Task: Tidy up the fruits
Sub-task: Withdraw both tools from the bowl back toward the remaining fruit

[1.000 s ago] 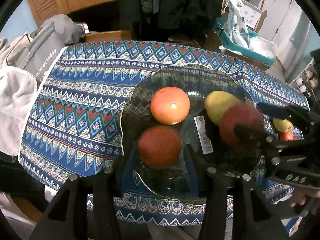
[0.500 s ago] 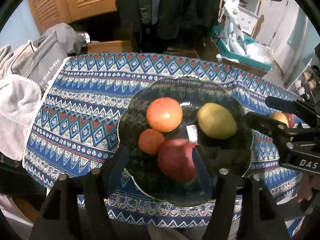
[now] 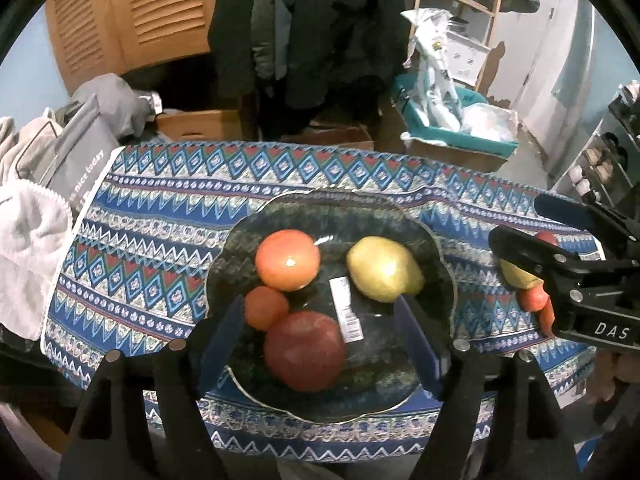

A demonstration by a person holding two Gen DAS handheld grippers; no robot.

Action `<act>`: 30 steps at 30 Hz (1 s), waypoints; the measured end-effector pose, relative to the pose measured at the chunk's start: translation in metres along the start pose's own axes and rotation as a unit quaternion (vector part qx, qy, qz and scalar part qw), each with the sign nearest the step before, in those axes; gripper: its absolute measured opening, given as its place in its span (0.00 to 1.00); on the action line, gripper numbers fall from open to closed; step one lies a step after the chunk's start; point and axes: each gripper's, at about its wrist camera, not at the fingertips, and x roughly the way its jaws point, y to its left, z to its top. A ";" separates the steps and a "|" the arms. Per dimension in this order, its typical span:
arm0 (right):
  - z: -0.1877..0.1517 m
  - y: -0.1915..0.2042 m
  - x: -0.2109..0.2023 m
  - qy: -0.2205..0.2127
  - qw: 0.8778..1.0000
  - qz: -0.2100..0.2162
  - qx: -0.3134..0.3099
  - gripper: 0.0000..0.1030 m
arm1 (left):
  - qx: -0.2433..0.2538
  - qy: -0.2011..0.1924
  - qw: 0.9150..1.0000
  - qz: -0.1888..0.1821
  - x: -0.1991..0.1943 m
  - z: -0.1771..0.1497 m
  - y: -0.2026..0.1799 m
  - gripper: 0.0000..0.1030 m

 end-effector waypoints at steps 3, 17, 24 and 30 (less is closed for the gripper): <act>-0.002 -0.008 -0.011 -0.011 1.000 -0.009 0.004 0.85 | 0.002 -0.008 1.000 -0.003 -0.006 0.003 -0.006 0.78; -0.013 -0.052 -0.062 -0.061 0.996 -0.050 0.041 0.87 | 0.018 -0.049 0.998 -0.022 -0.030 0.014 -0.040 0.84; -0.025 -0.076 -0.081 -0.073 0.993 -0.066 0.063 0.87 | 0.029 -0.059 0.997 -0.036 -0.036 0.018 -0.059 0.84; -0.036 -0.097 -0.093 -0.080 0.990 -0.080 0.081 0.87 | 0.040 -0.061 0.996 -0.049 -0.038 0.021 -0.079 0.84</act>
